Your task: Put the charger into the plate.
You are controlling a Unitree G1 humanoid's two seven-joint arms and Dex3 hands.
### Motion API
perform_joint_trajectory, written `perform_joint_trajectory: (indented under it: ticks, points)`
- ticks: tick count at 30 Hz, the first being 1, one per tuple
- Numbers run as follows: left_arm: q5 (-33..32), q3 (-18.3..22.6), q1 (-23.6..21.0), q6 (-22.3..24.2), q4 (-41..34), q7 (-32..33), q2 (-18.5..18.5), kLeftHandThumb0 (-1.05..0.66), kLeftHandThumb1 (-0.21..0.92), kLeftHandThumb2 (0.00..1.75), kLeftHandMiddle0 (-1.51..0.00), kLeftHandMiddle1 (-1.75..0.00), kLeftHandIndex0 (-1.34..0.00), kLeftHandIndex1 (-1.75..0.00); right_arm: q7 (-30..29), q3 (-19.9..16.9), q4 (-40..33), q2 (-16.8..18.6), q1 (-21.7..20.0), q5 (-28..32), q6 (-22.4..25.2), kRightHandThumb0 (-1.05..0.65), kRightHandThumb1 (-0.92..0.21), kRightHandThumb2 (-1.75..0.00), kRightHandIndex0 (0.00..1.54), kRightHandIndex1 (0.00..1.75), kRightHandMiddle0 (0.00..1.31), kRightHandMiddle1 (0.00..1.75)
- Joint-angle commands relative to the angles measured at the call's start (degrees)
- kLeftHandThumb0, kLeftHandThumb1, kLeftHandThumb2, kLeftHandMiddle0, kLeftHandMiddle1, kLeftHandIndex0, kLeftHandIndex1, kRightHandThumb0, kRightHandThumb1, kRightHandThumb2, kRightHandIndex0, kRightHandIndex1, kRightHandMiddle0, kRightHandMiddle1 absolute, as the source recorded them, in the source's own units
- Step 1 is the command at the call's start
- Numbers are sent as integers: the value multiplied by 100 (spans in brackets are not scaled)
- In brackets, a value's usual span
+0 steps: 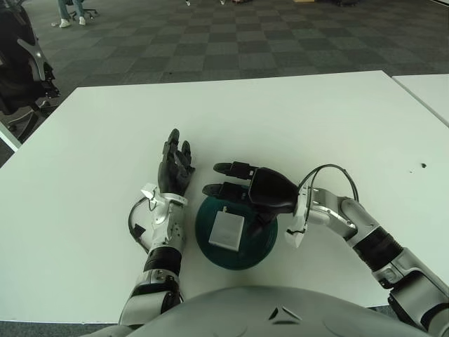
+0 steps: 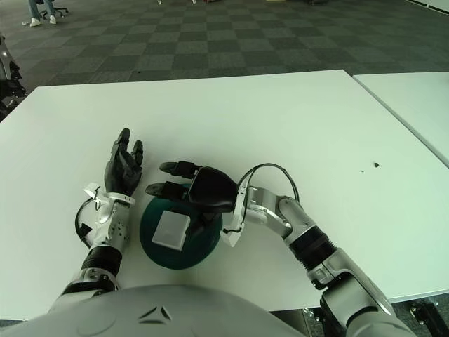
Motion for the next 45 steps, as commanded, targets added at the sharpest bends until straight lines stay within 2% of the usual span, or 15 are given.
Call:
perform_joint_trajectory:
  ticks: [1,4,7,9,13,16,17,21,27,33,37,40,45]
  points:
    - [180,-128,835,-396,335,101,-629,-91,92,96,-8,-1,0,-11,447,-407,-70,155,210,1274,654,-105,-92,-83,6,1,0,9]
    - [416,-237,969,-430,213,323,-574,-93,92,97,-8,-1,0,-13,648,-628,-122,289,416,1947,1151,-105,-92,-88,9,1,0,16]
    - [745,-378,1129,-335,21,641,-477,-96,92,99,-9,-1,0,-20,660,-859,-67,358,552,2374,1379,-102,-92,-90,14,2,0,24]
    - [953,-466,1241,-203,-139,837,-389,-99,92,99,-9,-1,0,-24,772,-971,-224,468,721,2678,1744,-101,-92,-91,17,3,0,27]
    - [1157,-571,1412,37,-371,1013,-251,-102,92,100,-13,-2,0,-37,978,-1141,-393,854,998,3605,2460,-98,-92,-93,19,3,0,26]
    - [1178,-610,1479,165,-470,1019,-191,-104,92,100,-16,-3,0,-46,951,-1254,-142,1177,1107,4065,2611,-96,-92,-93,19,3,0,25]
    - [1168,-620,1502,198,-504,1007,-171,-104,92,100,-18,-4,0,-49,924,-1282,-36,1269,1141,4150,2604,-95,-92,-96,17,2,0,19]
    - [1122,-635,1559,308,-585,943,-127,-105,92,100,-20,-4,0,-55,846,-1564,239,1577,1321,4607,2568,-94,-92,-93,19,2,0,27]
    - [1002,-642,1757,439,-829,820,-83,-105,92,101,-22,-3,0,-62,383,-1961,27,2086,1616,4850,3288,-92,-92,-88,23,2,0,55]
    - [812,-634,2025,608,-1214,761,-76,-103,92,101,-23,-3,0,-68,66,-2169,-155,2519,1876,5034,3768,-90,-92,-83,26,2,0,70]
    - [817,-735,2505,616,-1805,783,-65,-101,92,101,-22,-2,0,-69,84,-2272,-78,2616,2280,5136,3620,-87,-92,-81,27,3,0,76]
    - [1013,-967,3240,712,-2813,925,-20,-100,92,103,-21,-1,0,-66,147,-2374,-54,2585,2459,5190,3551,-85,-92,-80,27,2,0,77]
    - [1122,-1037,3641,926,-3507,1035,52,-99,92,105,-21,-2,0,-65,231,-2570,42,2503,2574,5272,3453,-85,-92,-79,27,2,0,77]
